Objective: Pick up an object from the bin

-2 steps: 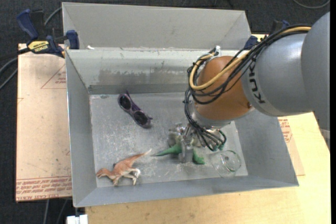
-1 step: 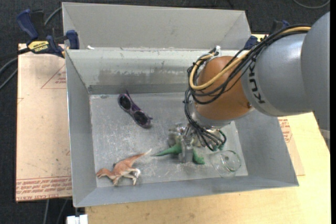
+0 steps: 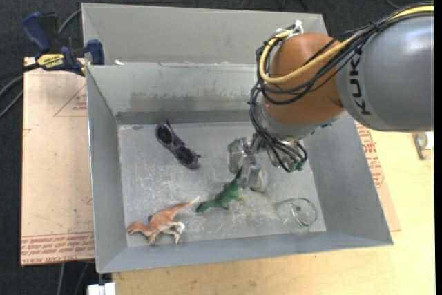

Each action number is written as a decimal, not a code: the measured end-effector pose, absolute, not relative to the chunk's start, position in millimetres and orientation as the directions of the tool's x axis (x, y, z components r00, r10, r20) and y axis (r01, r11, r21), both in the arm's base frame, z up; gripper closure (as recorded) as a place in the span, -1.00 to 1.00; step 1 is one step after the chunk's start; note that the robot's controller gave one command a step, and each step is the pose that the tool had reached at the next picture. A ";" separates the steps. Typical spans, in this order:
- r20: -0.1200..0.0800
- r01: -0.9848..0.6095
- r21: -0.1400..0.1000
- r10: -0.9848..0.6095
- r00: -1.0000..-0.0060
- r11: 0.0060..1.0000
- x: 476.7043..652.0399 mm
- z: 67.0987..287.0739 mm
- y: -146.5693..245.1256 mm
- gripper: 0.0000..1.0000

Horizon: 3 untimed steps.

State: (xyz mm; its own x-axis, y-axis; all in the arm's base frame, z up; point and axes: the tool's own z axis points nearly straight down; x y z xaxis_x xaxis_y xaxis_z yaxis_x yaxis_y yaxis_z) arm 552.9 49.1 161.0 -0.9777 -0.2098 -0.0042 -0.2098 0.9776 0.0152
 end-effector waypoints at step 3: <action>-0.010 -0.249 0.015 -0.249 -0.969 0.968 550.0 198.9 61.9 1.00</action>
Offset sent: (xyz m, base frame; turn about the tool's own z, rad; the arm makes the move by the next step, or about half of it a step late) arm -0.0039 0.0121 0.0374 -0.0400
